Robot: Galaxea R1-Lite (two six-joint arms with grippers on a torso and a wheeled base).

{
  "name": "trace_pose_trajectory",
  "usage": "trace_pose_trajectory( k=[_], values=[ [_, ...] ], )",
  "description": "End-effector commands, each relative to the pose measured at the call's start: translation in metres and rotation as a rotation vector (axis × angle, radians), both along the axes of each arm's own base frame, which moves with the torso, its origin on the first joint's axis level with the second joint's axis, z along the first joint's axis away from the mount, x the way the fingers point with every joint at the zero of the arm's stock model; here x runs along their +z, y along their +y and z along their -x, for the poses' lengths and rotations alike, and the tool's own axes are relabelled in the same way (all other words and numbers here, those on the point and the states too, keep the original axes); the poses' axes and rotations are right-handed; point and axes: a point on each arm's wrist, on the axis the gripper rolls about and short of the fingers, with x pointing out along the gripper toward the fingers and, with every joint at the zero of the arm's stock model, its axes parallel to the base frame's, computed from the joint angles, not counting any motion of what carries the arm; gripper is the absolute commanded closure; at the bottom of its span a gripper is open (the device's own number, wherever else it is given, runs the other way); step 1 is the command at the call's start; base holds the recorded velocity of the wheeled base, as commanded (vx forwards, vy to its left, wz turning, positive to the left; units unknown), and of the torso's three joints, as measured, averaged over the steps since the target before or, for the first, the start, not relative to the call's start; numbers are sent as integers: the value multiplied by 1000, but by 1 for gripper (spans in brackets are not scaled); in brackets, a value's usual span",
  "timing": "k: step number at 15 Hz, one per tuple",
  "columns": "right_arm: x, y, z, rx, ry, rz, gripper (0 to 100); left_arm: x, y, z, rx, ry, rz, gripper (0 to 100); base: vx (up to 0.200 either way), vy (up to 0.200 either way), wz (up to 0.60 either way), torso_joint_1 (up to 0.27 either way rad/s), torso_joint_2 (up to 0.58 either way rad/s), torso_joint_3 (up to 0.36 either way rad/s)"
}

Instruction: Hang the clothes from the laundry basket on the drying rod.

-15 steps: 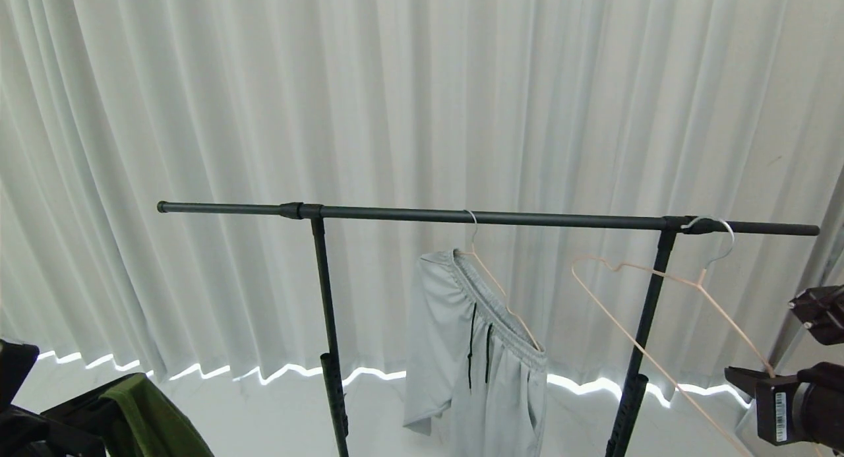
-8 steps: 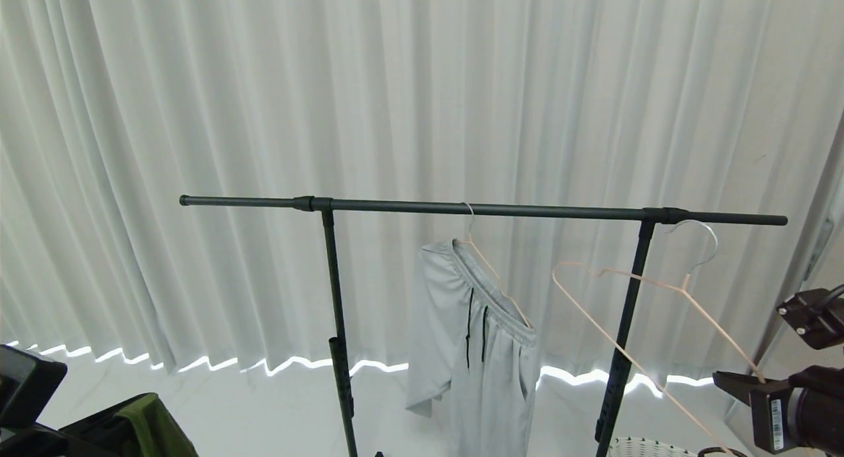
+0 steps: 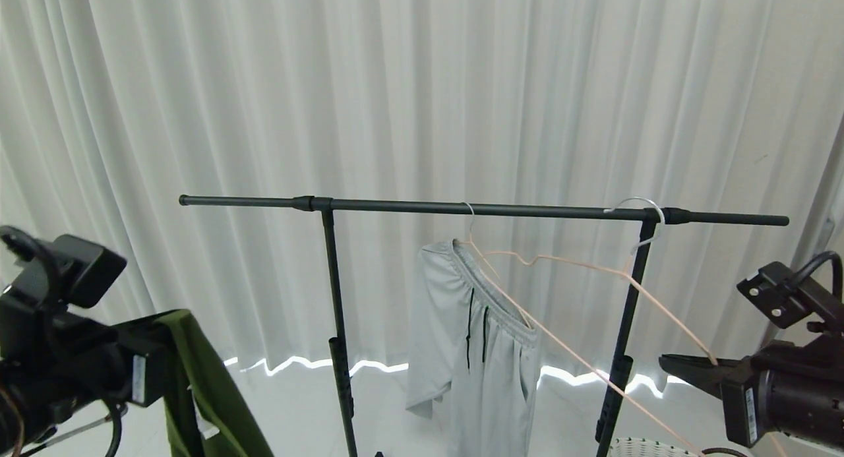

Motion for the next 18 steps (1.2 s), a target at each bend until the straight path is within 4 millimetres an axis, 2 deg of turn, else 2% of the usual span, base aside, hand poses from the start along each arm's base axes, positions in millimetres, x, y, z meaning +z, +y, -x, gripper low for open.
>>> trace_pose_trajectory(
  k=[1,2,3,6,9,13,18],
  values=[
    [-2,16,4,81,28,-9,100,8,-35,-49,-20,32,-39,100,0,0,0,0,0,0],
    [-2,16,4,81,28,-9,100,8,-35,-49,-20,32,-39,100,0,0,0,0,0,0],
    [0,27,14,141,55,-49,100,9,-60,-76,27,40,-50,100,0,0,0,0,0,0],
    [-3,45,25,228,104,-98,100,8,-74,-106,49,45,-57,100,0,0,0,0,0,0],
    [0,64,31,307,96,-164,100,13,-80,-113,54,33,-21,100,0,0,0,0,0,0],
    [-5,88,16,302,106,-184,100,12,-91,-131,52,34,8,100,0,0,0,0,0,0],
    [-2,103,13,318,113,-198,100,10,-93,-137,60,38,10,100,0,0,0,0,0,0]
  ],
)
